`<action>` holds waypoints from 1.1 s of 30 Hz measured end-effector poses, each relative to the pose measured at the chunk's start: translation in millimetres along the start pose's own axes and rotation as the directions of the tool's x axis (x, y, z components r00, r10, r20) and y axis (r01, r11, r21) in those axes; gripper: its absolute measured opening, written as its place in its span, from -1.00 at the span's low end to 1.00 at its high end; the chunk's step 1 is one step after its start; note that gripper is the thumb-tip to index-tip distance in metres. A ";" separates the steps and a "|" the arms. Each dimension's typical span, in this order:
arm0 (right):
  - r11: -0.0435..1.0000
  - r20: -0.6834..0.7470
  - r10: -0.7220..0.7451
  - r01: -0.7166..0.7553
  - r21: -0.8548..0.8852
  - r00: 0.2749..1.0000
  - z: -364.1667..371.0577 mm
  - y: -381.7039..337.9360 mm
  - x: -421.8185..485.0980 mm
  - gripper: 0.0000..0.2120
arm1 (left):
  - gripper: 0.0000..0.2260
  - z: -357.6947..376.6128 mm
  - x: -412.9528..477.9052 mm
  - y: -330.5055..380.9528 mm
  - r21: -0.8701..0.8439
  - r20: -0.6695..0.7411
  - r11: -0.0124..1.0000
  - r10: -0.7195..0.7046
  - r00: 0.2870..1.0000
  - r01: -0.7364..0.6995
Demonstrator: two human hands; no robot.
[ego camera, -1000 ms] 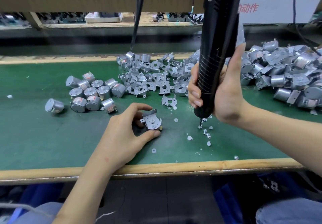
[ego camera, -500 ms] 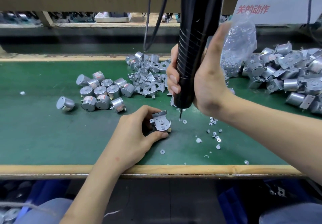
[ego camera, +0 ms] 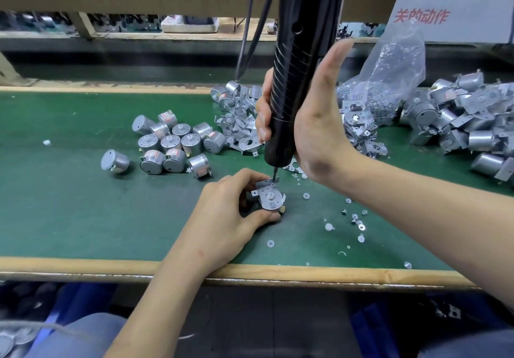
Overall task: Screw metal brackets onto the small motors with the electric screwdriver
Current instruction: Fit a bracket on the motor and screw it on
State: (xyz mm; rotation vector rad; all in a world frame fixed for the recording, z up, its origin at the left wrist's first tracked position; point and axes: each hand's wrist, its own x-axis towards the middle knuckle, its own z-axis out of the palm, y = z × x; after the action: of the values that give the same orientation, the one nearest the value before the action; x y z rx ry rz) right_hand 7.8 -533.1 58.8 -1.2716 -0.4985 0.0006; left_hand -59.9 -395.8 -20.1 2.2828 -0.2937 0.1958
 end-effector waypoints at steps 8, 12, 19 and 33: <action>1.000 0.016 0.007 -0.007 -0.007 1.000 3.9 2.1 -1.1 -0.22 | -0.61 0.3 -0.5 -0.2 0.003 0.009 1.000 -0.017 1.000 0.017; 1.000 0.024 -0.007 0.007 -0.006 1.000 6.4 0.9 -2.3 -0.17 | -0.61 0.1 -0.6 0.6 0.003 0.003 1.000 -0.019 1.000 0.019; 1.000 0.022 0.004 -0.003 -0.018 1.000 6.4 4.0 -2.6 -0.15 | -0.61 0.1 -0.8 1.0 0.006 0.000 1.000 -0.017 1.000 0.017; 0.999 0.089 -0.012 0.015 -0.033 0.996 14.2 7.0 -3.4 -0.24 | -0.63 0.4 -0.3 1.5 0.034 -0.005 0.999 0.009 1.000 -0.009</action>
State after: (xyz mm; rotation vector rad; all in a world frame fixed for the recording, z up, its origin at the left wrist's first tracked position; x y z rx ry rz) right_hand 1.6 -518.9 54.1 -1.3056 -0.5858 0.0372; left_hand -60.5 -397.0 -19.4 2.3143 -0.3001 0.2129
